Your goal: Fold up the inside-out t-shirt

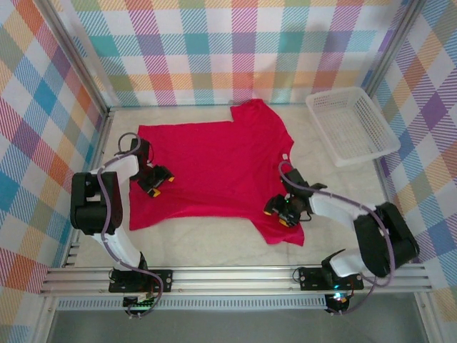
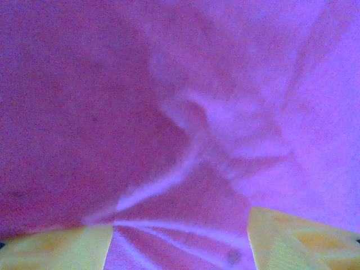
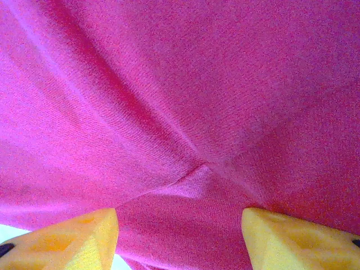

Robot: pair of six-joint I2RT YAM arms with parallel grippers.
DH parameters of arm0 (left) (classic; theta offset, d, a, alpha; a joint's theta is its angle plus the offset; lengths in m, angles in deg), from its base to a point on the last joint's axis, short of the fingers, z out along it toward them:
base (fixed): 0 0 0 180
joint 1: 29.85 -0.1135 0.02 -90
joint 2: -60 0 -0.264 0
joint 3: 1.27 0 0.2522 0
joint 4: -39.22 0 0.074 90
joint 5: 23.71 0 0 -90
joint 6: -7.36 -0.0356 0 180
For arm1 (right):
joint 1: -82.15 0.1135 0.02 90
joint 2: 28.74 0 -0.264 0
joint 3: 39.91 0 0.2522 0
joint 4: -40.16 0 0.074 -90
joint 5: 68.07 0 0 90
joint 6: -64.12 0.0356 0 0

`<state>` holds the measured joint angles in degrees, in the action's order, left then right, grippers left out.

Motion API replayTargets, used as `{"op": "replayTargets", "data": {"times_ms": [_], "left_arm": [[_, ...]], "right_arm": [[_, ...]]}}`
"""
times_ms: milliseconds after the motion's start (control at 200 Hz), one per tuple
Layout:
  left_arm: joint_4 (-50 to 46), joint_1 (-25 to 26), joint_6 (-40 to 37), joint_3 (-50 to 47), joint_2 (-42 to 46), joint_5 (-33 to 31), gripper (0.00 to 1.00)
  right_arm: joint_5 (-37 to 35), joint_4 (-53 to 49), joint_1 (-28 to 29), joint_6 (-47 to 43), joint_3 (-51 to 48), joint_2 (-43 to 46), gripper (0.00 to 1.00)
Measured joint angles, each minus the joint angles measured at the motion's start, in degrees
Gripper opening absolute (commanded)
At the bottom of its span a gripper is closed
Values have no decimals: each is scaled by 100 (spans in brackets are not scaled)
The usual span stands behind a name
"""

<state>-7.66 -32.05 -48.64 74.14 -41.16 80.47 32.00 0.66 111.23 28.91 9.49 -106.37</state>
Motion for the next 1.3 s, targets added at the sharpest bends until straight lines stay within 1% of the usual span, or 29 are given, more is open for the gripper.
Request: {"op": "replayTargets", "data": {"times_ms": [75, 140, 185, 290, 355, 445, 480, 545, 730, 905, 1010, 1100, 1145, 1205, 1300], "left_arm": [[-149, 0, -39, 81, 13, -225, 60], [-396, -9, -59, 127, 109, -481, 59], [-612, -17, -63, 129, 273, -675, 59], [-1123, -52, -55, 105, 1043, -1084, 61], [-1325, -125, -39, 11, 1637, -1204, 61], [-1541, -363, -17, -330, 2415, -1231, 60], [-1631, -461, 2, -505, 2612, -1222, 60], [-1764, -590, 70, -872, 2813, -1217, 59], [-1899, -688, 201, -1797, 2889, -1121, 58], [-1716, -697, 306, -2033, 2778, -1025, 56], [-1421, -697, 376, -2103, 2542, -1045, 52], [-1202, -708, 409, -2157, 2308, -1088, 48], [-1095, -719, 424, -2157, 2173, -1093, 45], [-1021, -734, 417, -2138, 2031, -1110, 43], [-997, -739, 415, -2070, 1980, -1130, 41]], "right_arm": [[-127, -474, 68, 31, -70, 387, 63], [-313, -868, 63, 4, 17, 765, 65], [-450, -1128, 63, -44, 179, 1045, 64], [-765, -1554, 63, -175, 632, 1495, 53], [-911, -1777, 63, -260, 765, 1615, 51], [-1012, -2179, 61, -306, 741, 1609, 50], [-1012, -2328, 63, -317, 691, 1593, 48], [-1008, -2557, 63, -321, 555, 1585, 48], [-809, -2955, 63, -315, -68, 1720, 50], [-485, -3082, 63, -310, -422, 2009, 51], [-365, -3101, 63, -310, -483, 2111, 48], [-308, -3132, 63, -295, -557, 2245, 38], [-282, -3139, 63, -313, -599, 2323, 35], [-254, -3119, 63, -293, -645, 2380, 33], [-157, -2975, 63, -289, -748, 2337, 34]]}}
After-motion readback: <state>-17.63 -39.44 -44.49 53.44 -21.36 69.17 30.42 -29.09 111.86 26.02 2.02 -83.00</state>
